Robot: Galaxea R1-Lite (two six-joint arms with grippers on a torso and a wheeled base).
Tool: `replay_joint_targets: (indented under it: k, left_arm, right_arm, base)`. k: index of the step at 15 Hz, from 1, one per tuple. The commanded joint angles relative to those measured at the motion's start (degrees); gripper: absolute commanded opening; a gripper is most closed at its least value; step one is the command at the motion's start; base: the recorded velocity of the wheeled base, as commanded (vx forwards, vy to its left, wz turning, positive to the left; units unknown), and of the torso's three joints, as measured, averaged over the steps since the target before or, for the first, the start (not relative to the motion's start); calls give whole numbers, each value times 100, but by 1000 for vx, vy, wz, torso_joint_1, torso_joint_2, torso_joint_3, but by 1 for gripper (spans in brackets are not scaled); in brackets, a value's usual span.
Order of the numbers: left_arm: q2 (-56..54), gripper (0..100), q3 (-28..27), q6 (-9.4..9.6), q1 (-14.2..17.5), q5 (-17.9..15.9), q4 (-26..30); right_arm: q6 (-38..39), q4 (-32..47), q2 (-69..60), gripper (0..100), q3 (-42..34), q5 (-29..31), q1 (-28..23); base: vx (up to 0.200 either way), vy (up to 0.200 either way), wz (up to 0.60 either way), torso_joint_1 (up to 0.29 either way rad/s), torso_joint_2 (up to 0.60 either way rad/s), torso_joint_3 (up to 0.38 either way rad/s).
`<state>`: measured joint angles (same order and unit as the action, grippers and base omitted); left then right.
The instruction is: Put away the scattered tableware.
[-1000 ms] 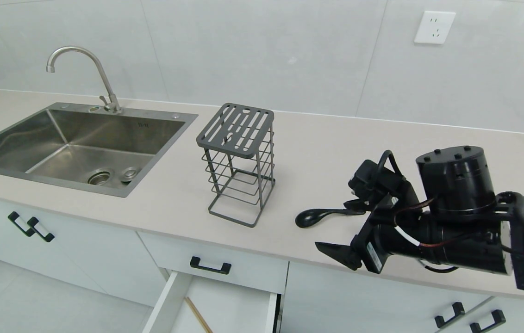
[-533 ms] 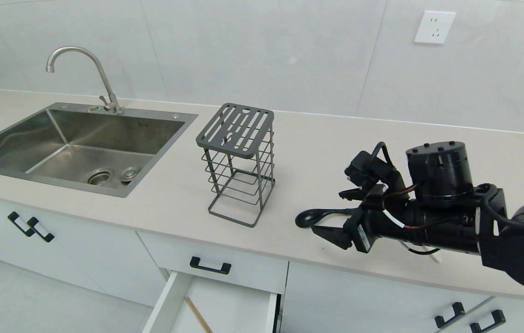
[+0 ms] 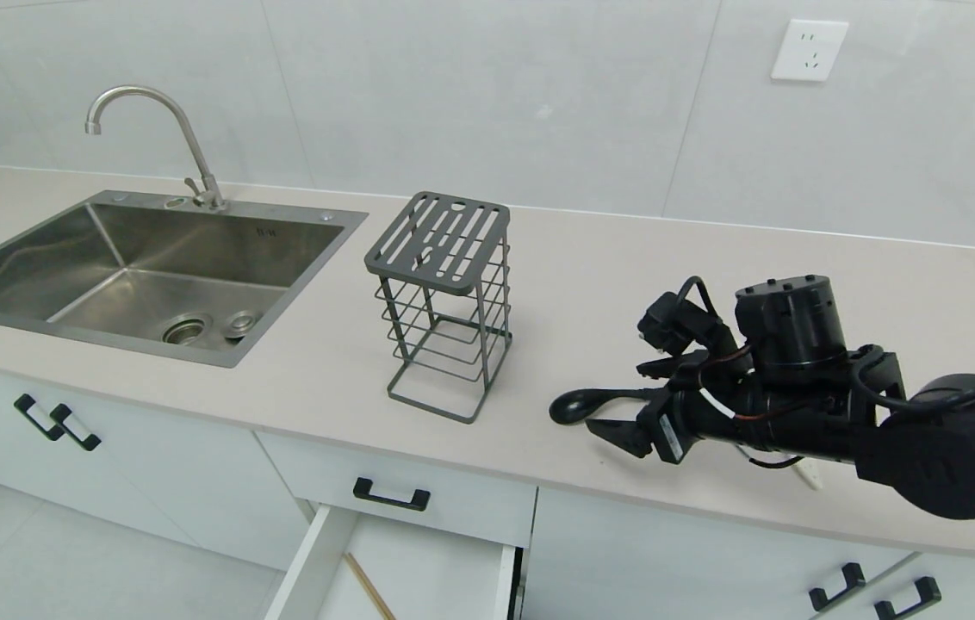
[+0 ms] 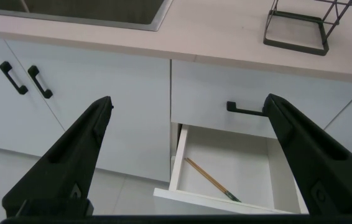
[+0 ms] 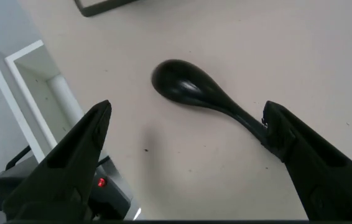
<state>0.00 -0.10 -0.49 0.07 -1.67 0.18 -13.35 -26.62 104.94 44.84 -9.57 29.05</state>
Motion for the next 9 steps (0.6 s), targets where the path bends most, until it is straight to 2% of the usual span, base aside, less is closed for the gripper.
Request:
replay_joint_targets:
  k: [1,3,9]
  left_arm:
    - [9,100,1,-4,1,0,-1]
    - [9,100,1,-4,1,0,-1]
    - [9,100,1,-4,1,0,-1]
  right_arm:
    - [-80,-1,27,100,-107,-10,-189]
    - [-291,-1,115,100,-116,-19,-260]
    - [-300,-212,791,100,254,-10,-251]
  base:
    - [0,0,0,0,0,0]
    - [0,0,0,0,0,0]
    - [0,0,0,0,0,0]
